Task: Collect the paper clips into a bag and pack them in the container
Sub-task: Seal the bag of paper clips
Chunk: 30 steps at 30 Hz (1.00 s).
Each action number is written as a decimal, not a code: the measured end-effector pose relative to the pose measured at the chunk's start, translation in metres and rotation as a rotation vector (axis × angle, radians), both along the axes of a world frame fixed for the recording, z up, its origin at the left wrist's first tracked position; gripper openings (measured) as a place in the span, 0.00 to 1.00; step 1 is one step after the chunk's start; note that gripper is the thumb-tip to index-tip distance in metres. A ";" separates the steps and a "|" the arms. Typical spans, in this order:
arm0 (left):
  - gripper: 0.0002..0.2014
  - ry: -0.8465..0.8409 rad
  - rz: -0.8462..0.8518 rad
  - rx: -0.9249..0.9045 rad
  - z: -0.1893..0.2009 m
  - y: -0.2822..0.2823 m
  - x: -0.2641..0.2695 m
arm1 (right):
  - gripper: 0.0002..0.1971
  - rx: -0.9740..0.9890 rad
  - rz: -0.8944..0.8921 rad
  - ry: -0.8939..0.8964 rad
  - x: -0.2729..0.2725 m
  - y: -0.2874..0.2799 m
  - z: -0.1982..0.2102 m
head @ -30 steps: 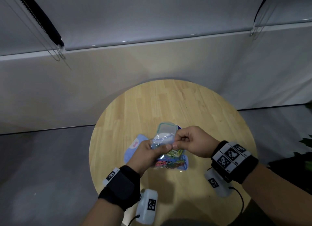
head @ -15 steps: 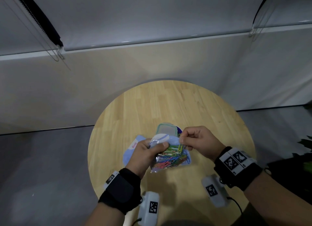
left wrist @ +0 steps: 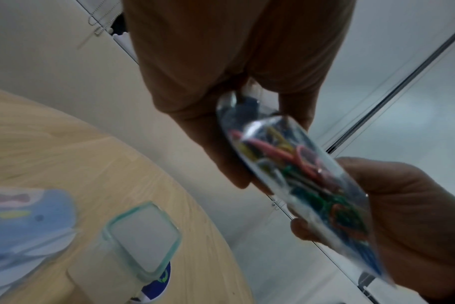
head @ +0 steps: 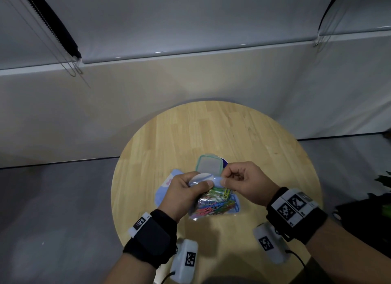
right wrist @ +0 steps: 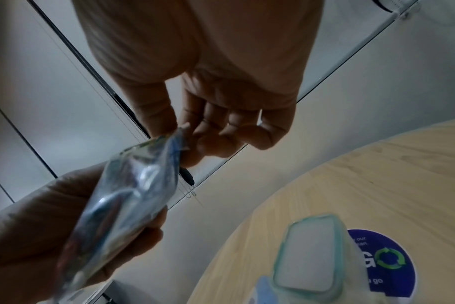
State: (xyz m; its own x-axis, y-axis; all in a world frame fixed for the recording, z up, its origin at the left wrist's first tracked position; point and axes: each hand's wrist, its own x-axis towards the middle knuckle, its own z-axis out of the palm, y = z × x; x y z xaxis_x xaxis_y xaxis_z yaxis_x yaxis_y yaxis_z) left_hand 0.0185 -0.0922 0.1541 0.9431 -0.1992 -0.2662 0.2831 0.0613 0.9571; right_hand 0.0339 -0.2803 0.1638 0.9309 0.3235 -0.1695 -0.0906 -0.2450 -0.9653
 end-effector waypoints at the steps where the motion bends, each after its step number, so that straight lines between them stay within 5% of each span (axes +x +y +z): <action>1: 0.09 -0.007 -0.002 0.009 0.000 -0.001 0.000 | 0.08 -0.019 0.006 -0.004 0.000 0.000 0.001; 11: 0.09 -0.112 -0.200 0.290 0.007 -0.001 0.009 | 0.11 -0.224 0.019 -0.154 -0.006 0.004 0.002; 19: 0.08 -0.122 -0.194 0.336 0.005 -0.005 0.011 | 0.05 -0.306 0.089 -0.199 0.000 0.004 0.003; 30: 0.07 -0.205 -0.288 0.475 0.009 0.013 0.013 | 0.16 -0.300 0.087 -0.169 -0.001 0.003 0.001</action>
